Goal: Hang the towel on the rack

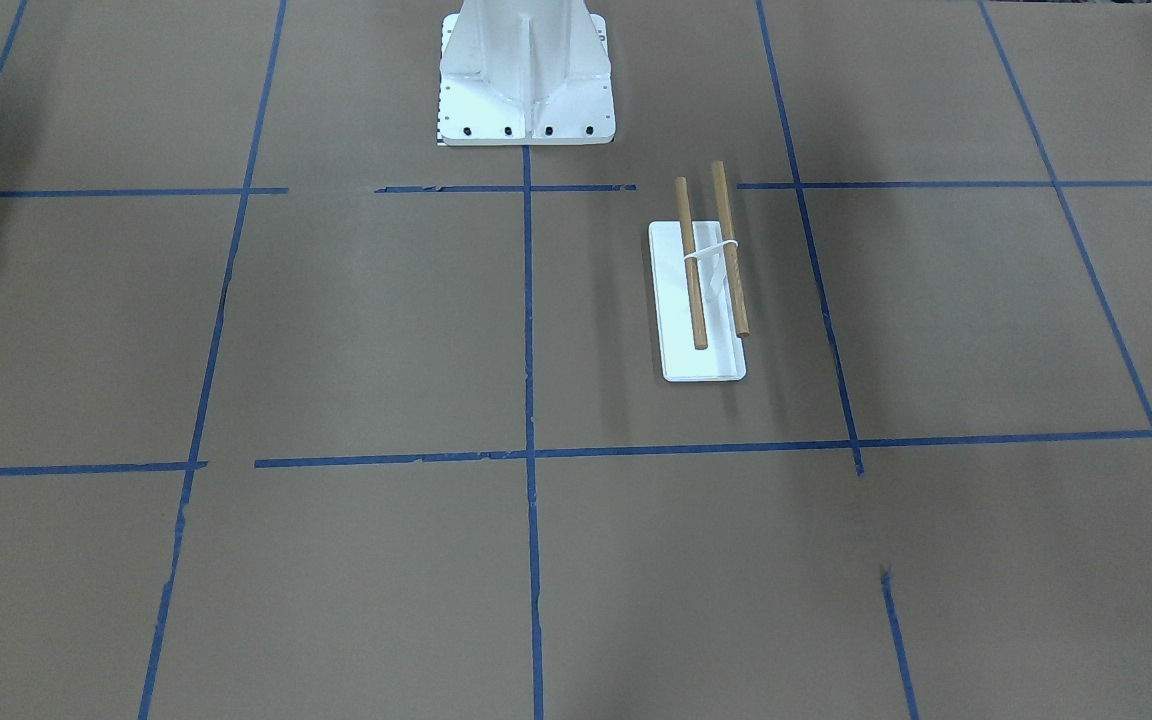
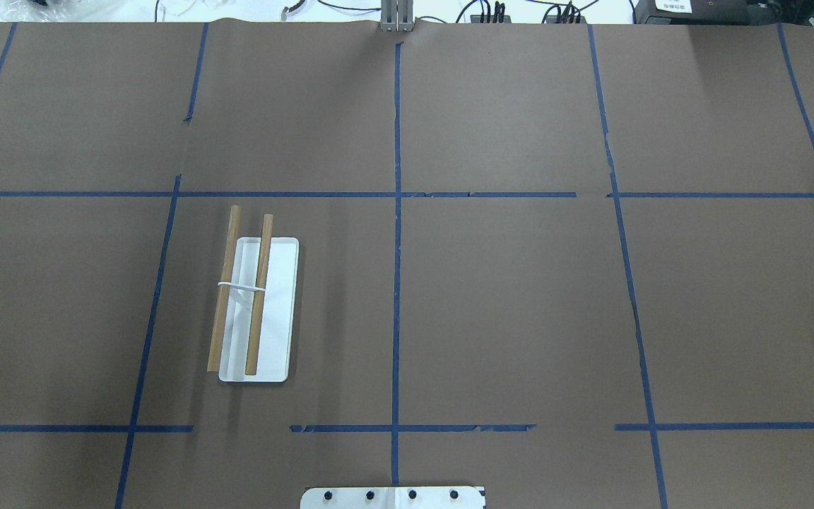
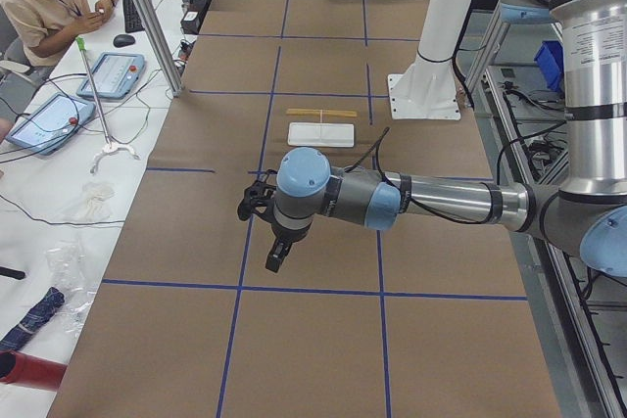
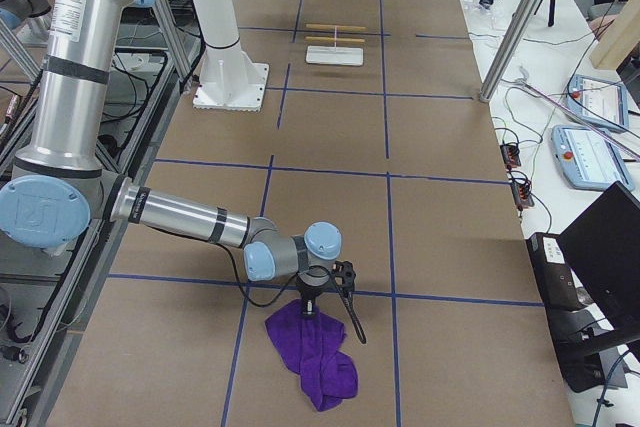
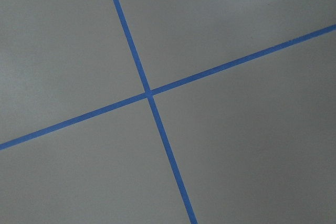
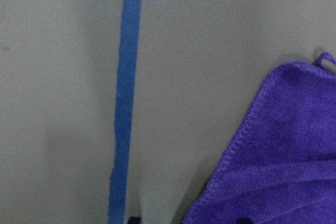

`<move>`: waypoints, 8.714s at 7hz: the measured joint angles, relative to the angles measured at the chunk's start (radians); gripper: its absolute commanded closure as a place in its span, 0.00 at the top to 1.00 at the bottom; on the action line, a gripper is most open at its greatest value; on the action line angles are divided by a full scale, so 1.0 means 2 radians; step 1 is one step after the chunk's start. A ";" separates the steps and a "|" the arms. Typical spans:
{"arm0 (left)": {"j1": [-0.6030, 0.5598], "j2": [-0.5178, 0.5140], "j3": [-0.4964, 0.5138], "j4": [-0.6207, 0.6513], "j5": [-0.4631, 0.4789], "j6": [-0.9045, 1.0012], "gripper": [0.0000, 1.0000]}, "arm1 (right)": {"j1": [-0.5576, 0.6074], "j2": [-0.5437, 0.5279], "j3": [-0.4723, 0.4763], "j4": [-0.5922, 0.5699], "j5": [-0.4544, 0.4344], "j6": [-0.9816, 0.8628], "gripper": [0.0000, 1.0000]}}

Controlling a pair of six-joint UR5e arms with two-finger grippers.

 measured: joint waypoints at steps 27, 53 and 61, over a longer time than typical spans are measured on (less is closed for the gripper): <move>0.377 -0.376 0.040 -0.292 -0.025 -1.148 0.98 | -0.260 0.533 0.240 -0.157 0.007 0.582 0.00; 0.270 -0.083 0.003 -0.397 -0.070 -0.875 1.00 | -0.128 0.239 0.336 -0.154 0.002 0.488 1.00; 0.141 -0.003 0.079 -0.392 0.039 -0.405 1.00 | 0.111 0.090 0.165 -0.177 0.052 -0.062 1.00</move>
